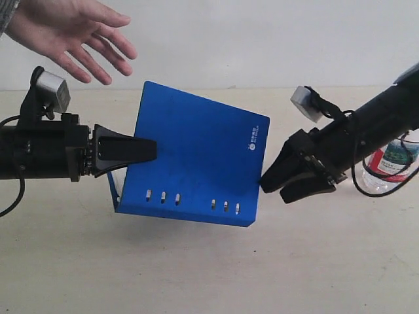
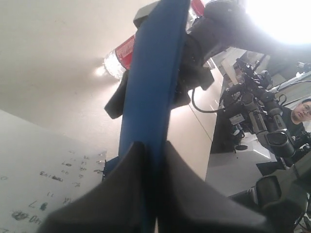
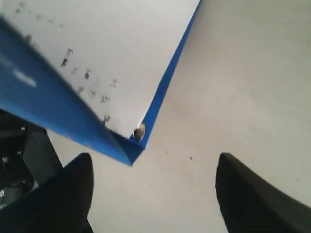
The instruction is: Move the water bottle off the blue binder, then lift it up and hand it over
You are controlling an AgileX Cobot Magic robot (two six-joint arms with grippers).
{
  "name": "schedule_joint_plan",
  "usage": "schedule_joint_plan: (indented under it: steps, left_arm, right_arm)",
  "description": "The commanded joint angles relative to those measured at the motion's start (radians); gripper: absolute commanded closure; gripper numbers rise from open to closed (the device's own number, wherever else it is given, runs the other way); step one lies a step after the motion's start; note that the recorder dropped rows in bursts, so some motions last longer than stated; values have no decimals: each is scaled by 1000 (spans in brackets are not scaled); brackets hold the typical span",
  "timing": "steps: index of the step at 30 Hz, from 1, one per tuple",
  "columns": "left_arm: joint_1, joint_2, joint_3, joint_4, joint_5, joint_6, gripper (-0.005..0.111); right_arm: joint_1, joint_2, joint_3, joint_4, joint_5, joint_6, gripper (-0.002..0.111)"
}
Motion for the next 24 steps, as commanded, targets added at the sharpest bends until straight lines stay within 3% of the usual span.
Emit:
schedule_joint_plan:
  steps: [1, 6, 10, 14, 18, 21, 24]
  left_arm:
    - [-3, -9, -4, -19, 23, -13, 102]
    - [-3, -9, -4, -19, 23, -13, 102]
    - [-3, -9, -4, -19, 23, -24, 102]
    - [-5, -9, -4, -19, 23, -53, 102]
    - [-29, -9, -4, -19, 23, -126, 102]
    - [-94, -9, -5, -19, 23, -156, 102]
    - [-132, -9, -20, -19, 23, -156, 102]
  right_arm:
    - [17, -103, 86, -87, 7, -10, 45]
    - [167, -279, 170, -191, -2, -30, 49]
    - [428, -448, 211, -509, -176, 134, 50]
    - [707, -514, 261, -943, -366, 446, 50]
    - [941, -512, 370, -1460, -589, 940, 50]
    - [995, -512, 400, -1600, -622, 1134, 50]
    - [1001, -512, 402, -1624, -633, 1164, 49]
